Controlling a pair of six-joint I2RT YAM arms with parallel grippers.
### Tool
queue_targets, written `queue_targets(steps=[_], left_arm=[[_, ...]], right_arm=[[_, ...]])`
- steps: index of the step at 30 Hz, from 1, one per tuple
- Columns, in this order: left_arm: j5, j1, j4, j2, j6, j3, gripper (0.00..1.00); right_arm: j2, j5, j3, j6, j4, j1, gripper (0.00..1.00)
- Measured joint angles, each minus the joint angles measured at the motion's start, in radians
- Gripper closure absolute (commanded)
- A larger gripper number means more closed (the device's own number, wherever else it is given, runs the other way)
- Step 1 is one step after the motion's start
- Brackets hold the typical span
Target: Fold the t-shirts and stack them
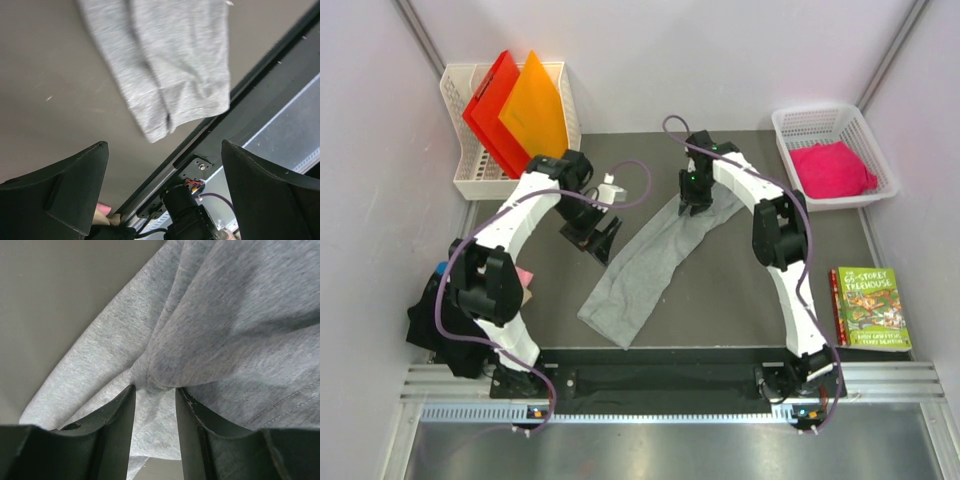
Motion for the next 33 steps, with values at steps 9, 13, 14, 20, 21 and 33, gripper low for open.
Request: queue_targets(steps=[9,13,14,20,21,33], left_arm=[[-0.066,0.039,-0.006,-0.033,-0.001,-0.044,0.01],[-0.073,0.037,-0.01,-0.033,-0.002,-0.046,0.01],[-0.072,0.037,-0.01,-0.033,-0.003,-0.046,0.01],[-0.072,0.037,-0.01,-0.033,-0.004,-0.045,0.01],[-0.072,0.037,-0.01,-0.033,-0.003,-0.043,0.01],[-0.071,0.037,-0.01,-0.033,0.003,0.001,0.01]], right_arm=[[0.001,-0.219,0.001,0.029,0.022,-0.03,0.59],[0.013,-0.363,0.005,0.054,0.056,-0.048,0.59],[0.027,-0.39,0.016,0.059,0.057,-0.053,0.6],[0.134,-0.525,0.05,0.103,0.112,-0.087,0.59],[0.137,-0.542,0.054,0.111,0.114,-0.092,0.56],[-0.127,-0.489,0.025,0.095,0.136,-0.151,0.54]])
